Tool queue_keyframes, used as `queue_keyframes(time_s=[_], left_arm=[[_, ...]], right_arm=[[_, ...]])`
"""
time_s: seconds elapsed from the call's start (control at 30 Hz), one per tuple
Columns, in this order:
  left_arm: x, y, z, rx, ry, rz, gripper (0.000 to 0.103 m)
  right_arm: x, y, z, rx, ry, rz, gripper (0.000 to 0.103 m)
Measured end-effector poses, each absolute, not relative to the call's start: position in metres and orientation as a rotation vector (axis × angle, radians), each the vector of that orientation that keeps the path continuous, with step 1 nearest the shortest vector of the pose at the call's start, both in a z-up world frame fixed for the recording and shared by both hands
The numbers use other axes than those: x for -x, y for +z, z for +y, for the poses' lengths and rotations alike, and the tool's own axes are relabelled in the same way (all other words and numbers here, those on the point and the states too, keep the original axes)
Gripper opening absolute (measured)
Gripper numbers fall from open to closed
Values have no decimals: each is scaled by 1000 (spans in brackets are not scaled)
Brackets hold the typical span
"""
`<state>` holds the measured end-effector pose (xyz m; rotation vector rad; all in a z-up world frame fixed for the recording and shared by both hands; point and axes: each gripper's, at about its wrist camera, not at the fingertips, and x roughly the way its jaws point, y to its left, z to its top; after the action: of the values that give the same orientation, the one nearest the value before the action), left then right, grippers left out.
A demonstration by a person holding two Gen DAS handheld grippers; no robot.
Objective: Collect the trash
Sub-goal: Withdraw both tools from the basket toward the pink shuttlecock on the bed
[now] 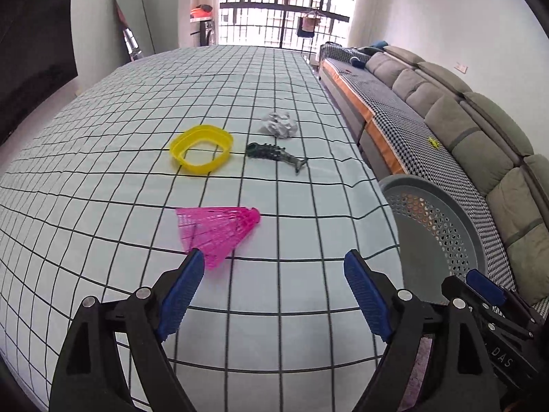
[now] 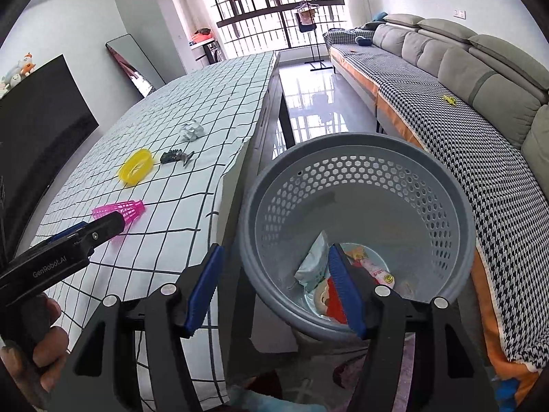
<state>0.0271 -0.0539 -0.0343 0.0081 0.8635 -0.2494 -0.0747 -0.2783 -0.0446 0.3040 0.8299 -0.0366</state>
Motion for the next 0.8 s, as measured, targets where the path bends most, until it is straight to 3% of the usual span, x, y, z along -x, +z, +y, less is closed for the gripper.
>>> queue_keyframes(time_s=[0.8], left_arm=[[-83, -69, -31, 12, -168, 982, 85]], right_arm=[[19, -50, -256, -293, 64, 860, 61]])
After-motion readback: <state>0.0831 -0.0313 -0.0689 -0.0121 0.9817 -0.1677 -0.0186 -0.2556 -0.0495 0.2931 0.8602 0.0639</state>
